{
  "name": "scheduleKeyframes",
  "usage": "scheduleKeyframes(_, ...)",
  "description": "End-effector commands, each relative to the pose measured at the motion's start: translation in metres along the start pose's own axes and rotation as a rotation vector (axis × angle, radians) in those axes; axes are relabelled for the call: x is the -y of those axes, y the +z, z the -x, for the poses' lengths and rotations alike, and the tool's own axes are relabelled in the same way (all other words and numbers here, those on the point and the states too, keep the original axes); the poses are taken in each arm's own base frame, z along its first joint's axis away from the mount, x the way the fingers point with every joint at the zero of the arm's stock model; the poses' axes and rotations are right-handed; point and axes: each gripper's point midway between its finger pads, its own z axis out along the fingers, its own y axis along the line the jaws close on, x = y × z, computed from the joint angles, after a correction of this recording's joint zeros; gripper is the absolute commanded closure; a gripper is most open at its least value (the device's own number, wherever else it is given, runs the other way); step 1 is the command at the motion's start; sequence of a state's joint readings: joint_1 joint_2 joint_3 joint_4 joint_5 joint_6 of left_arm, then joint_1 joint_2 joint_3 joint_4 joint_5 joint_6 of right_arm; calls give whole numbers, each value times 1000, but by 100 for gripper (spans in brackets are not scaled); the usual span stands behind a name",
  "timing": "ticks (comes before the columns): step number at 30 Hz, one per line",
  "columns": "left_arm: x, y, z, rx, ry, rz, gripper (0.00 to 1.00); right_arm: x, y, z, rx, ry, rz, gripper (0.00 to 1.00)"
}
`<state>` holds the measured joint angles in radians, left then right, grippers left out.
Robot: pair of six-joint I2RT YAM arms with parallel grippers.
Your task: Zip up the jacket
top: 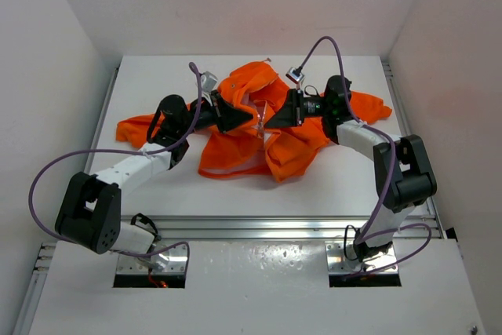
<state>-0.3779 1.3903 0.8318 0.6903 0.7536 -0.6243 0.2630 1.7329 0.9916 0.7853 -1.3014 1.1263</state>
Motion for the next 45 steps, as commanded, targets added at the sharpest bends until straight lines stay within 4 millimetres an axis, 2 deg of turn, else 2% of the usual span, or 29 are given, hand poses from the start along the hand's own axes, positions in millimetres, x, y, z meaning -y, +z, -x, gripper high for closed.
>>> scheduleKeyframes(1,13,2,27,73,81,-50,100,-13,3,13,7,-109,28,100)
scheduleKeyframes(17,14,3,26,62,82,-67,100,-15,7,12,-2,-115,38,100)
scheduleKeyframes(34,14,-2,-1,-29,90,-81,100,-12,6,19,7,-127,36,100)
scheduleKeyframes(45,19,-6,-17,-80,158,-98,100,-11,5,28,19,-135,30,100)
